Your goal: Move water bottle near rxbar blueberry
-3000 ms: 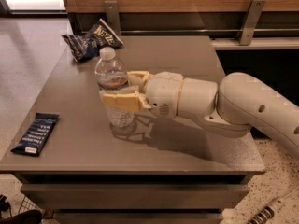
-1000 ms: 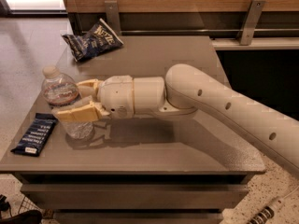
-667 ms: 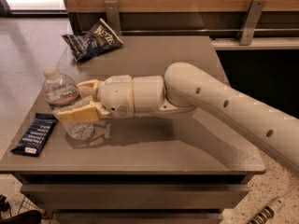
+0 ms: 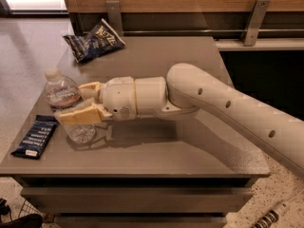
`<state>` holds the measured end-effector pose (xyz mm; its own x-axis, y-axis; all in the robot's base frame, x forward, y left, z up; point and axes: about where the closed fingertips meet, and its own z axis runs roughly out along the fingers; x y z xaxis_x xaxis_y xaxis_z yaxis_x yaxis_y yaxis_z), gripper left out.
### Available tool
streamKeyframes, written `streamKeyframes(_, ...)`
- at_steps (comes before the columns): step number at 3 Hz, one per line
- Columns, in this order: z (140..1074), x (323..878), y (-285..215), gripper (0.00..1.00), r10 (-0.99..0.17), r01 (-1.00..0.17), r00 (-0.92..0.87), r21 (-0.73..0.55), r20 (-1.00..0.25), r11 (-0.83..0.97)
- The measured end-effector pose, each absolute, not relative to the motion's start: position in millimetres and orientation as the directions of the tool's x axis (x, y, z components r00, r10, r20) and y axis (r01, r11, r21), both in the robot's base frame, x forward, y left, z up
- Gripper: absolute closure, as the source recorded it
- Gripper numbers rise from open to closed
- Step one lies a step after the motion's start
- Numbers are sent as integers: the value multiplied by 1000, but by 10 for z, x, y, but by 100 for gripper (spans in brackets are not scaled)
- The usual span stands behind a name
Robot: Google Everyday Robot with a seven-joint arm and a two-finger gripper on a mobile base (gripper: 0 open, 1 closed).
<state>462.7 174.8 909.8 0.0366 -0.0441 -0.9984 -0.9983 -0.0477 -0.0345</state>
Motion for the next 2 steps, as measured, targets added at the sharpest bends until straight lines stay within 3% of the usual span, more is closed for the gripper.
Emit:
streamKeyframes(1,9103,4613,1765,60,-44,-998,38,-35,-998,-52)
streamKeyframes(2,9111,4595,1789,29,-44,-998,39,-37,-998,-57)
